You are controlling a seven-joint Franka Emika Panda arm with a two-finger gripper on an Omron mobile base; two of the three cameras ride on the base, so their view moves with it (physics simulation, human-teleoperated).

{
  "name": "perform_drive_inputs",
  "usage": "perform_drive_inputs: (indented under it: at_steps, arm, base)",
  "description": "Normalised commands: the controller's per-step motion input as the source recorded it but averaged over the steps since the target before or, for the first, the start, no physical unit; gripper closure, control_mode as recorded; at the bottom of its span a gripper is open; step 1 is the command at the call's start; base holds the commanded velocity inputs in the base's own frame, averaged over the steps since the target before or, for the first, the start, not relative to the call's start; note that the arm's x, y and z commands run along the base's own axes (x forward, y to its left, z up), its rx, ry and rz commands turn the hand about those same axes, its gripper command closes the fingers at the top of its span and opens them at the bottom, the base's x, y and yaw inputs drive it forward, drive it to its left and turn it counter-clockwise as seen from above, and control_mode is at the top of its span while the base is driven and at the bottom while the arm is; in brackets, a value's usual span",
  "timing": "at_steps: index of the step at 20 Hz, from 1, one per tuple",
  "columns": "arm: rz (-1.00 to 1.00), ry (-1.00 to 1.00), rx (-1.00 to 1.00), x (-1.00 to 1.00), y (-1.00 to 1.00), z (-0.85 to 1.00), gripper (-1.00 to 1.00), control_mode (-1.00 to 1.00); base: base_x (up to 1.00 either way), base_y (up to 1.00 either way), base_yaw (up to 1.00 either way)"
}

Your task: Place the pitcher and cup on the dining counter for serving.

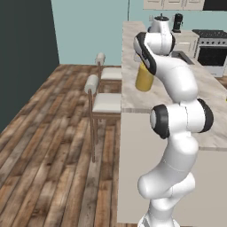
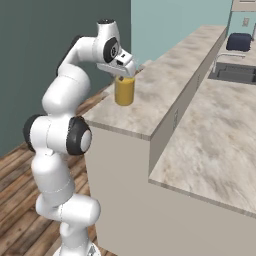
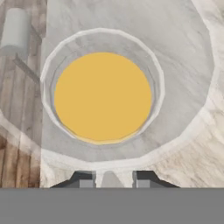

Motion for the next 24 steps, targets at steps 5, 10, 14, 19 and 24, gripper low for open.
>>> perform_drive_inputs:
  at_steps: [5,10,14,19,24]
  arm:
    - [0.00,0.09,0.00,0.02,-0.09,-0.61,1.00,-1.00]
    - [0.00,0.00,0.00,0.00,-0.01,-0.49,1.00,-1.00]
    - [0.00,0.00,-0.01,0.00,0.05,-0.08,-1.00,-1.00]
    - [0.00,-0.02,-0.02,-0.05,0.19,0.01,-1.00,-1.00]
    - [-0.01,-0.14,-0.02,-0.26,0.08,0.11,-1.00,-1.00]
  base:
    - [0.00,0.00,0.00]
    - [0.00,0.00,0.00]
    - [0.00,0.00,0.00]
    - [0.00,0.00,0.00]
    - [0.00,0.00,0.00]
